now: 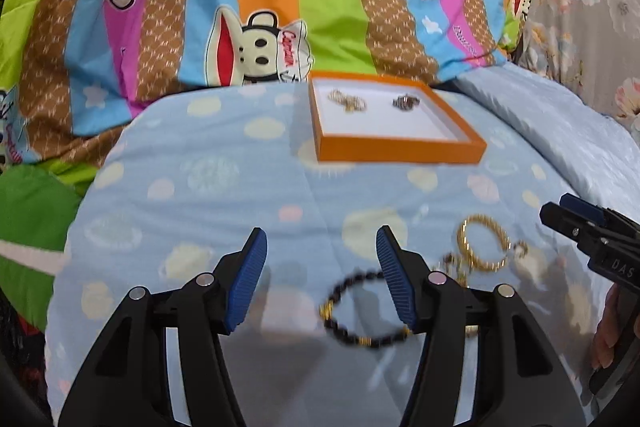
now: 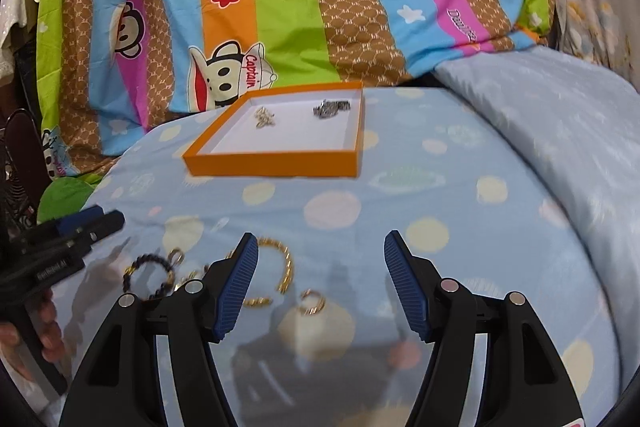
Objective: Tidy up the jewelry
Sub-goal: 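Withdraw both tools from the box back toward the remaining jewelry, then grasp the gold watch with the right tool while the left tool reaches the black bead bracelet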
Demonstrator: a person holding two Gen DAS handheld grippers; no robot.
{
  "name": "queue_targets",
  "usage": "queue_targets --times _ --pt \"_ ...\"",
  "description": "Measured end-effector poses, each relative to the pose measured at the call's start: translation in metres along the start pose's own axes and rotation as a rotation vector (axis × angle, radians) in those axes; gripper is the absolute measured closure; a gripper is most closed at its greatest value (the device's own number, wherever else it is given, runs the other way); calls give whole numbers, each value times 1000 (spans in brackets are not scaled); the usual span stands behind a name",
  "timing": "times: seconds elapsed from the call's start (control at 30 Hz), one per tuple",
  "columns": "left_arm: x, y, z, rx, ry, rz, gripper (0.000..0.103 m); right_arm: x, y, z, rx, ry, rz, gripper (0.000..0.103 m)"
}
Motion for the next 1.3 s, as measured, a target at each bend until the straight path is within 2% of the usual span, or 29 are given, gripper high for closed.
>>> queue_targets --times 0.17,0.23,0.3,0.37,0.47,0.57,0.7,0.77,0.87,1.03,1.07,1.1,1.3 --pt "24 -3 0 26 34 35 48 23 -11 11 -7 14 53 39" --pt "28 -1 -1 50 43 38 48 23 -10 15 5 34 41 39" --pt "28 2 -2 41 38 24 44 24 -9 16 5 38 40 39" --pt "28 3 -3 33 37 19 36 26 -9 18 -10 37 49 39" --pt "28 1 0 27 51 27 36 35 -8 36 -76 36 71 39" --pt "29 -2 5 22 77 44 36 47 -9 62 -46 97 92 39" --pt "30 -4 14 10 112 56 36 55 -14 89 -5 157 109 46" --pt "31 -4 18 5 124 58 36 56 -19 92 8 151 128 49" --pt "32 -6 18 5 117 68 36 58 -28 92 13 134 170 60" --pt "33 -6 10 7 80 74 36 57 -34 92 39 134 184 64" --pt "33 -6 8 9 69 76 36 57 -34 92 45 135 183 71" --pt "33 -6 7 10 63 78 36 57 -34 91 47 136 181 84" --pt "38 -11 -6 34 16 108 36 57 -27 77 57 105 165 85"
Point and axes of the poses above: each gripper's, at about its wrist camera, not at the fingertips, and y roughly against the way its jaws point, z to its left, x to its underside, the point moved 10 cm from there along -y, roughly the way its jaws point, and after that the axes turned 13 degrees about z, right-handed, at the moved point
